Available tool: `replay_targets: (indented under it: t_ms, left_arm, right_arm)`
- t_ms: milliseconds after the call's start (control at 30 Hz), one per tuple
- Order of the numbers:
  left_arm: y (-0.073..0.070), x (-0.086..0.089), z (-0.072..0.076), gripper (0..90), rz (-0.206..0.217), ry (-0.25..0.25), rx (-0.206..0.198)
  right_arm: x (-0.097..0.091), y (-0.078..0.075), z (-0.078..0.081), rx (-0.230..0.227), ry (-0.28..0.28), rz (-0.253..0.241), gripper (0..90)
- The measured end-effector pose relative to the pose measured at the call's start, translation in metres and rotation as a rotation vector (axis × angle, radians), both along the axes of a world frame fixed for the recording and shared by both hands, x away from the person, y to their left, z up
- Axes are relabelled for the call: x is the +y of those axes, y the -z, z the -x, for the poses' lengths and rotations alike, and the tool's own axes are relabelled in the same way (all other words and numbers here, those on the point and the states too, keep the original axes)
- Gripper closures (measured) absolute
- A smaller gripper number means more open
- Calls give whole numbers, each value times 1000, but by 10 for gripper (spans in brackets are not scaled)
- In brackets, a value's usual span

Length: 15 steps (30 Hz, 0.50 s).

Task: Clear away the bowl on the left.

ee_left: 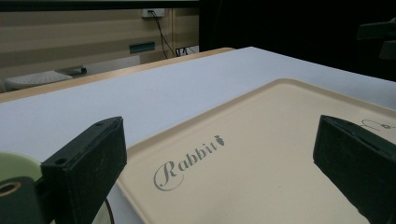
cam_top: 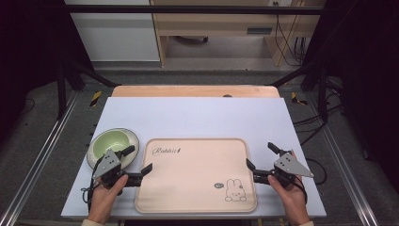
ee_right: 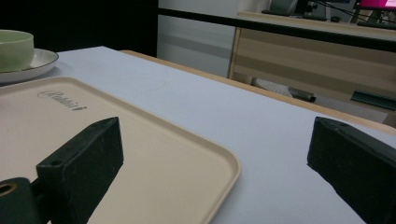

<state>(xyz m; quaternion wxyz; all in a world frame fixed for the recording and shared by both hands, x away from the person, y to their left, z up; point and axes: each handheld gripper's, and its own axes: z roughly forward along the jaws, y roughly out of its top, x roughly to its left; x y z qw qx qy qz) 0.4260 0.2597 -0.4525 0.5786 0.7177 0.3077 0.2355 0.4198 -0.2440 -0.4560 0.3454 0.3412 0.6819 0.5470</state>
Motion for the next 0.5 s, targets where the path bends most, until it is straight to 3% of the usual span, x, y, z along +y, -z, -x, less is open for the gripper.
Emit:
replay_targets:
  t_ms: [300, 500]
  left_arm:
    - [4, -2, -2, 21, -25, -7, 20]
    - [-3, 1, -1, 64, -2, -16, 29]
  right_arm:
    - [-2, -1, 0, -4, 15, -13, 33]
    - [-2, -1, 0, -6, 21, -5, 32]
